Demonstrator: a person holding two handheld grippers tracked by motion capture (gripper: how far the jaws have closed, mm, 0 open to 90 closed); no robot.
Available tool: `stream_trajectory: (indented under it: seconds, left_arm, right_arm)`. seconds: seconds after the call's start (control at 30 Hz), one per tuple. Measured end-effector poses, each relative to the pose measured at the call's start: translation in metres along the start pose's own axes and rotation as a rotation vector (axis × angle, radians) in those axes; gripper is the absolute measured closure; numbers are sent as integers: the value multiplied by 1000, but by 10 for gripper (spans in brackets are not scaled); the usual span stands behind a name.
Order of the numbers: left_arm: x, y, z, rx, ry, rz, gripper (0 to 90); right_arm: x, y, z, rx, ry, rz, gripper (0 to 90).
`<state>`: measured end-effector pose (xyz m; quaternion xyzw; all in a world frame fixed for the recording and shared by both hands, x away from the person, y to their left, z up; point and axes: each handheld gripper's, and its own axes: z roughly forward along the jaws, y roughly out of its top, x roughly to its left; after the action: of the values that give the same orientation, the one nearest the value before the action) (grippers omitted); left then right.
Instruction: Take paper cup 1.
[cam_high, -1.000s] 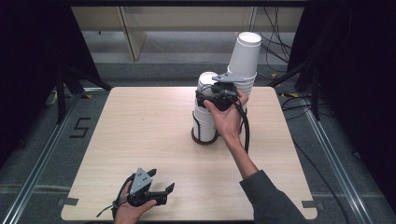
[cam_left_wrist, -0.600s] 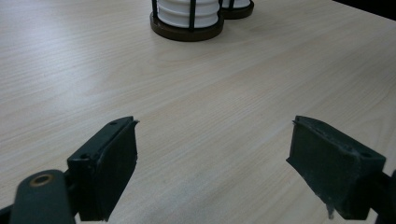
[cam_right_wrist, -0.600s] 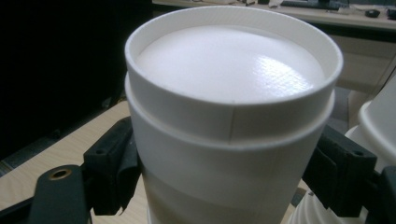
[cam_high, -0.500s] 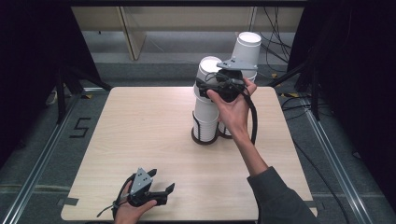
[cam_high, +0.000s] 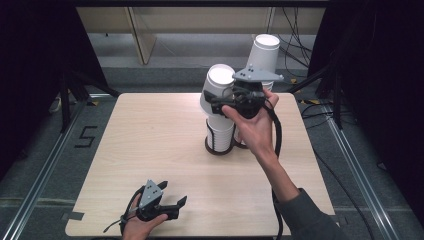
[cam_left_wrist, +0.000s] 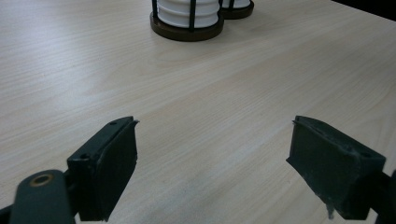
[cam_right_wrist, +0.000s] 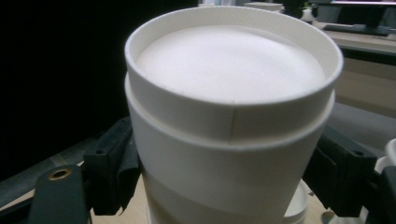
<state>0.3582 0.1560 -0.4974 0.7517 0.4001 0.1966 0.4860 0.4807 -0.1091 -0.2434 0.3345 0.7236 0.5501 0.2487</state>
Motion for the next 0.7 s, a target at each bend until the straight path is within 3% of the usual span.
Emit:
stream_trajectory:
  seconds: [0.03, 0.07, 0.1, 0.2, 0.33, 0.37, 0.57, 0.7]
  left_arm:
    - [0, 0, 0, -1, 4, -1, 148]
    - [0, 0, 0, 4, 1, -1, 148]
    - [0, 0, 0, 1, 0, -1, 148]
    - [0, 0, 0, -1, 1, -4, 148]
    - [2, 0, -1, 5, 13, 8, 148]
    - [0, 0, -1, 4, 13, -2, 148]
    - [1, 0, -2, -15, 8, -12, 148]
    - [0, 1, -2, -39, 0, -14, 148]
  right_arm:
    - [9, -10, -3, 15, 34, -4, 210]
    - [9, -10, -3, 15, 34, -4, 210]
    - [15, -20, -5, 18, 66, -28, 209]
    - [27, -40, -8, 29, 129, -25, 209]
    - [34, -59, -8, 42, 162, -25, 209]
    - [37, -72, -8, 55, 182, -16, 209]
    - [37, -101, -6, 84, 194, 5, 209]
    - [36, -110, -2, 103, 197, 7, 208]
